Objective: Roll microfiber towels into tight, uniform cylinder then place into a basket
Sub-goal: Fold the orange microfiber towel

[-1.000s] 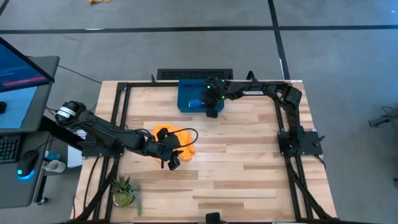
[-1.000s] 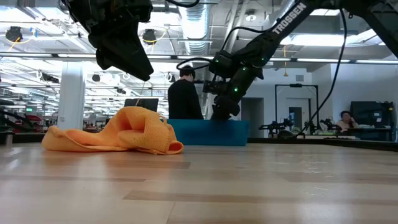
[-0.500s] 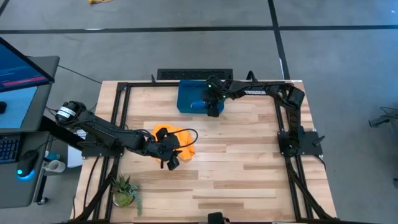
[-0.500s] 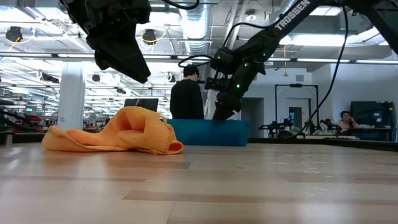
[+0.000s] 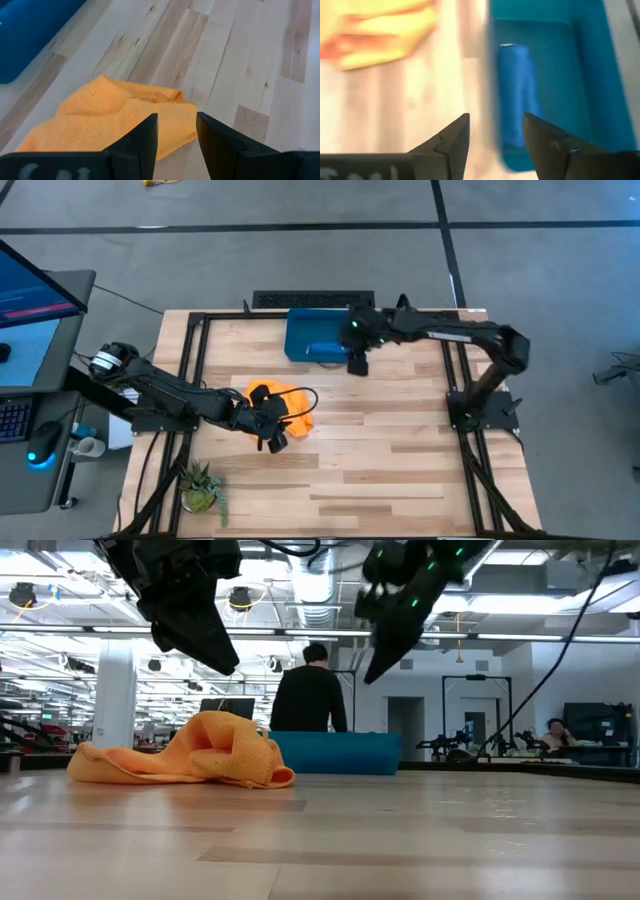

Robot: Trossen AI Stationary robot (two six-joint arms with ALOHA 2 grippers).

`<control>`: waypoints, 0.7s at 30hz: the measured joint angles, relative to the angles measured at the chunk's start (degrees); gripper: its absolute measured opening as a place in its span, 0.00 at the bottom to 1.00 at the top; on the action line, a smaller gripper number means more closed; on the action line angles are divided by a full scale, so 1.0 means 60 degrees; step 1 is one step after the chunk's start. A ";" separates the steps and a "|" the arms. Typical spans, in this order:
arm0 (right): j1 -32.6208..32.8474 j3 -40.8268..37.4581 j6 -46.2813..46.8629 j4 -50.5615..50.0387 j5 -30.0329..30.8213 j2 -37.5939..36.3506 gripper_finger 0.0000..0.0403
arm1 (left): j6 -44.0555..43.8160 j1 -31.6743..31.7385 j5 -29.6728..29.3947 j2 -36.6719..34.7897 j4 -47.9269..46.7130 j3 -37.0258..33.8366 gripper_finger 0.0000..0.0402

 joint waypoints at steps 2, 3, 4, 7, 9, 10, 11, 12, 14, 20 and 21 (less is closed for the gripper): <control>0.0499 -0.0374 0.0373 -0.0003 0.0000 -0.0506 0.49 | -0.0001 -0.0002 0.0012 0.0000 -0.0085 0.0000 0.31; 0.0768 -0.0613 0.0562 -0.0035 0.0000 -0.0747 0.49 | -0.0001 -0.0007 0.0045 0.0000 -0.0085 0.0000 0.31; 0.1049 -0.0861 0.0790 -0.0056 0.0000 -0.0974 0.48 | -0.0001 -0.0007 0.0084 0.0000 -0.0086 0.0000 0.31; 0.1980 -0.1682 0.1486 0.0160 -0.0004 -0.1576 0.47 | -0.0001 -0.0021 0.0236 0.0000 -0.0130 0.0000 0.31; 0.2648 -0.2284 0.2009 0.0818 0.0005 -0.1917 0.46 | 0.0006 -0.0028 0.0273 0.0000 -0.0134 0.0000 0.31; 0.2991 -0.2608 0.2243 0.1296 0.0029 -0.2067 0.46 | 0.0006 -0.0039 0.0272 0.0000 -0.0134 0.0000 0.31; 0.3351 -0.2914 0.2427 0.1779 0.0074 -0.2178 0.46 | 0.0006 -0.0040 0.0273 0.0000 -0.0131 0.0000 0.31; 0.3691 -0.3222 0.2540 0.2429 0.0167 -0.2248 0.45 | 0.0002 -0.0040 0.0270 0.0000 -0.0143 0.0000 0.31; 0.4366 -0.3716 0.2594 0.3520 0.0518 -0.2294 0.45 | -0.0001 -0.0040 0.0270 0.0000 -0.0164 0.0000 0.31; 0.5792 -0.4093 0.2875 0.4770 0.1813 -0.1898 0.44 | -0.0243 -0.0040 0.0270 0.0000 -0.0199 0.0000 0.31; 0.5947 -0.4093 0.2899 0.4863 0.1916 -0.1765 0.44 | -0.0271 -0.0040 0.0270 0.0000 -0.0189 0.0000 0.31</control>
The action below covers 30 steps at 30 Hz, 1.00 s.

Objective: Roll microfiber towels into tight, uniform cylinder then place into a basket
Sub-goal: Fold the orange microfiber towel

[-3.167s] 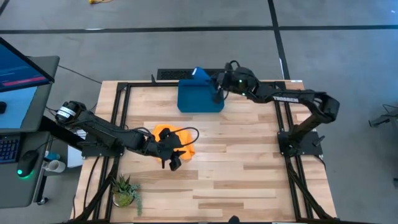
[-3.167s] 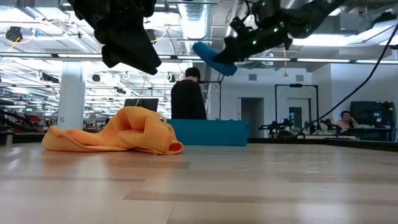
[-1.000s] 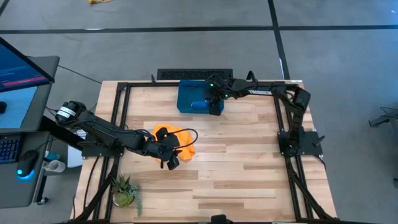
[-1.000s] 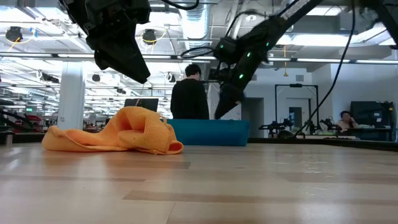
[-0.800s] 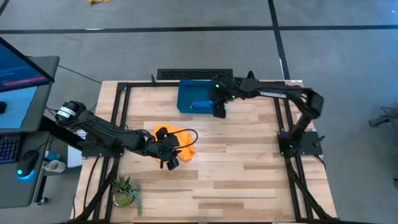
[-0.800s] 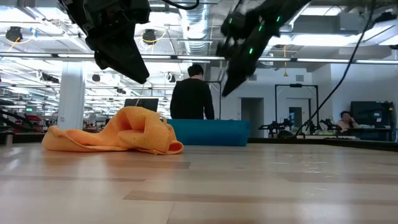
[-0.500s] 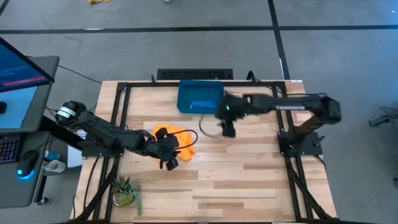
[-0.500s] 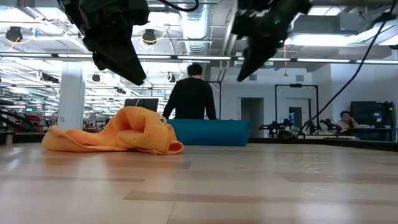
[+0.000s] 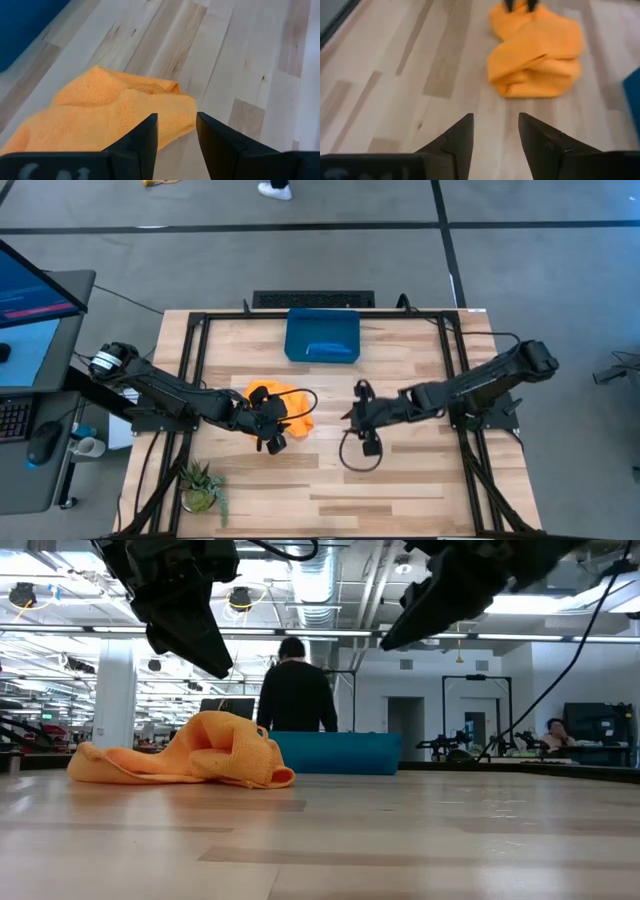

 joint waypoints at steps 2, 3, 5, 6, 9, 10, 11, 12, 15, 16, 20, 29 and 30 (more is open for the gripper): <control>0.0252 -0.0004 0.0001 -0.0008 0.0102 0.0178 0.44 | -0.0115 0.0000 0.0000 0.0000 -0.0010 0.0000 0.31; 0.0341 -0.0004 0.0001 0.0006 0.0102 0.0239 0.44 | -0.0201 -0.0004 0.0000 0.0000 -0.0026 0.0000 0.31; 0.0433 -0.0004 0.0005 0.0006 0.0106 0.0276 0.43 | -0.0254 -0.0063 -0.0017 0.0010 -0.0144 0.0000 0.31; 0.0444 -0.0004 0.0005 0.0013 0.0113 0.0276 0.43 | -0.0235 -0.0120 -0.0076 0.0078 -0.0179 0.0000 0.31; 0.0380 -0.0004 0.0002 0.0069 0.0120 0.0273 0.43 | -0.0098 -0.0368 -0.0138 0.0408 -0.0240 0.0000 0.31; 0.0345 -0.0004 -0.0046 0.0112 0.0120 0.0252 0.42 | -0.0098 -0.0473 -0.0135 0.0553 -0.0215 0.0004 0.31; 0.0300 -0.0004 -0.0107 0.0169 0.0124 0.0228 0.42 | -0.0098 -0.0577 -0.0080 0.0698 -0.0283 0.0002 0.31; 0.0241 -0.0004 -0.0150 0.0271 0.0122 0.0213 0.42 | -0.0098 -0.0688 -0.0002 0.0859 -0.0372 0.0004 0.31; 0.0031 -0.0004 -0.0211 0.0359 0.0122 0.0211 0.42 | -0.0003 -0.1090 0.0258 0.1233 -0.0661 0.0000 0.31; -0.0055 -0.0004 -0.0217 0.0374 0.0124 0.0211 0.42 | 0.0018 -0.1228 0.0262 0.1312 -0.0761 0.0000 0.31; -0.0366 -0.0004 -0.0214 0.0372 0.0117 0.0211 0.42 | -0.0094 -0.1632 0.0230 0.1341 -0.1276 0.0054 0.31; -0.0562 -0.0004 0.0355 0.0217 0.0088 0.0211 0.41 | -0.1750 -0.2476 -0.1274 0.1302 -0.3544 0.1160 0.31; -0.0562 -0.0004 0.0358 0.0217 0.0088 0.0211 0.41 | -0.1754 -0.2559 -0.1431 0.1318 -0.3544 0.1115 0.31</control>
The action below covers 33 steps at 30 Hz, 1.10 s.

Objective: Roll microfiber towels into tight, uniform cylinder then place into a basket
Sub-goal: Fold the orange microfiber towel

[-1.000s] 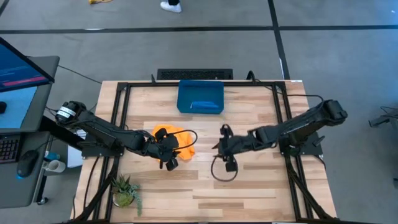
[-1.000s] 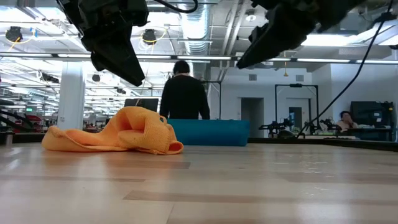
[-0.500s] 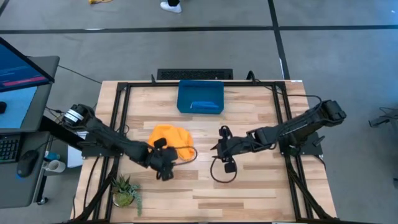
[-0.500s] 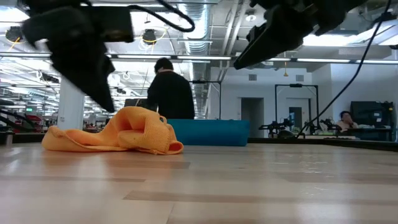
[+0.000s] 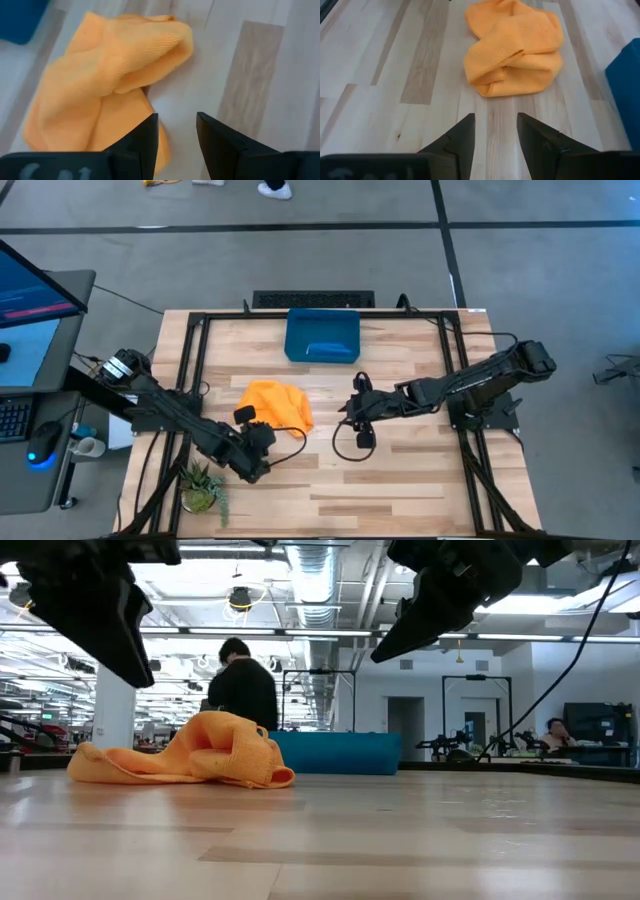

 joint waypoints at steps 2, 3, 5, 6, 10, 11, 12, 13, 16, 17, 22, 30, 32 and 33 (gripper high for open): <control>0.0000 0.0000 0.0000 0.0000 0.0000 0.0000 0.41 | 0.0046 -0.0140 -0.0086 0.0109 0.0020 -0.0163 0.31; 0.0000 0.0000 0.0000 0.0001 0.0000 0.0000 0.41 | 0.0083 -0.0205 -0.0072 0.0213 0.0016 -0.0240 0.31; 0.0000 0.0000 0.0000 0.0004 -0.0004 0.0000 0.41 | 0.0096 -0.0309 0.0011 0.0455 -0.0067 -0.0347 0.31; 0.0000 0.0000 0.0000 0.0004 0.0000 0.0000 0.41 | 0.0127 -0.0349 0.0057 0.0601 -0.0076 -0.0393 0.31; 0.0000 0.0000 0.0004 0.0005 -0.0004 0.0000 0.41 | 0.0516 -0.0350 0.0369 0.1185 -0.0084 -0.0467 0.31; 0.0000 0.0000 0.0004 0.0007 -0.0004 0.0000 0.41 | 0.0526 -0.0344 0.0426 0.1308 -0.0057 -0.0467 0.31; 0.0000 0.0000 0.0004 0.0007 -0.0004 0.0000 0.41 | 0.0531 -0.0344 0.0473 0.1422 -0.0055 -0.0467 0.31; 0.0000 0.0000 0.0004 0.0007 -0.0004 0.0000 0.41 | 0.0534 -0.0341 0.0509 0.1529 -0.0062 -0.0467 0.31; 0.0000 0.0000 0.0004 0.0005 -0.0006 0.0000 0.41 | 0.0538 -0.0291 0.0489 0.1781 -0.0283 -0.0467 0.31; 0.0000 0.0000 0.0004 0.0006 -0.0005 0.0000 0.41 | 0.0538 -0.0244 0.0419 0.1844 -0.0375 -0.0467 0.31; 0.0000 0.0000 0.0004 0.0004 -0.0007 0.0004 0.40 | 0.0534 0.0027 0.0408 0.1888 -0.0452 -0.0456 0.31; 0.0000 0.0004 0.0004 0.0004 -0.0007 0.0004 0.40 | 0.0451 0.0261 0.0439 0.1888 -0.0517 -0.0434 0.31; 0.0000 0.0004 0.0004 0.0004 -0.0007 0.0004 0.40 | 0.0315 0.0261 0.0472 0.1888 -0.0580 -0.0468 0.31; 0.0000 0.0004 0.0004 0.0004 -0.0007 0.0004 0.39 | 0.0251 0.0261 0.0488 0.1888 -0.0594 -0.0531 0.31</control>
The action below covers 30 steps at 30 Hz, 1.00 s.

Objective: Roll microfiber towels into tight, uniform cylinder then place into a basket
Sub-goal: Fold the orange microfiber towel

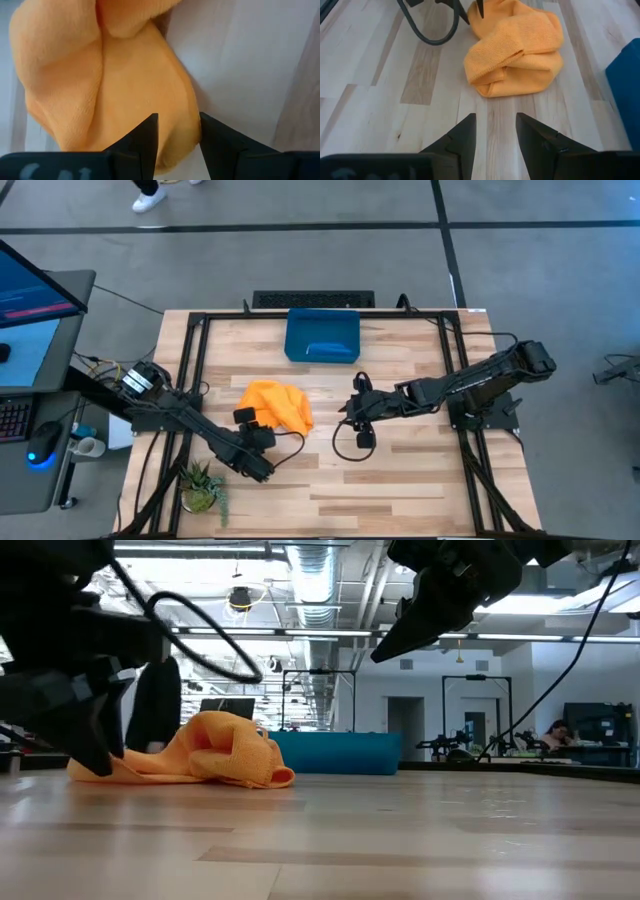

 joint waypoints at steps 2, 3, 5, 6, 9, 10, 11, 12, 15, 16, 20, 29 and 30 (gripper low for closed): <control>0.0000 0.0000 0.0000 0.0000 0.0000 0.0000 0.39 | -0.0138 -0.0003 0.0015 0.0000 -0.0021 -0.0193 0.31; 0.0000 0.0000 0.0000 0.0000 0.0000 0.0000 0.39 | -0.0205 -0.0004 0.0063 0.0000 -0.0027 -0.0295 0.31; 0.0000 0.0000 0.0000 0.0001 0.0000 0.0000 0.39 | -0.0263 0.0000 0.0158 -0.0003 -0.0017 -0.0431 0.31; 0.0000 0.0000 0.0000 0.0000 0.0000 0.0000 0.39 | -0.0263 -0.0004 0.0147 -0.0016 0.0001 -0.0446 0.31; 0.0000 0.0000 -0.0004 0.0000 0.0000 0.0000 0.39 | -0.0253 0.0000 0.0131 -0.0018 -0.0009 -0.0416 0.31; 0.0000 0.0000 -0.0004 0.0000 0.0000 0.0000 0.39 | -0.0213 0.0000 0.0131 -0.0015 -0.0022 -0.0360 0.31; 0.0000 0.0000 -0.0004 0.0003 0.0000 0.0000 0.39 | -0.0151 0.0000 0.0128 -0.0015 -0.0011 -0.0291 0.30; 0.0000 0.0000 -0.0007 0.0000 0.0000 0.0000 0.39 | -0.0072 0.0000 0.0124 -0.0015 0.0030 -0.0211 0.29; 0.0000 0.0000 -0.0019 -0.0002 0.0000 0.0000 0.39 | 0.0241 0.0000 0.0109 -0.0015 0.0043 0.0060 0.22; 0.0000 0.0000 -0.0055 -0.0021 0.0000 0.0000 0.39 | 0.0346 0.0000 0.0101 -0.0015 0.0060 0.0154 0.19; 0.0098 0.0004 -0.0076 -0.0422 0.0000 0.0000 0.39 | 0.0559 0.0025 -0.0269 -0.0015 0.0065 0.0395 0.04; 0.0255 0.0004 -0.0080 -0.0713 -0.0004 0.0000 0.39 | 0.0715 0.0315 -0.0229 -0.0015 0.0061 0.0429 0.03; 0.0252 0.0004 -0.0080 -0.0708 -0.0001 0.0000 0.39 | 0.0626 0.0332 -0.0229 -0.0015 0.0062 0.0429 0.03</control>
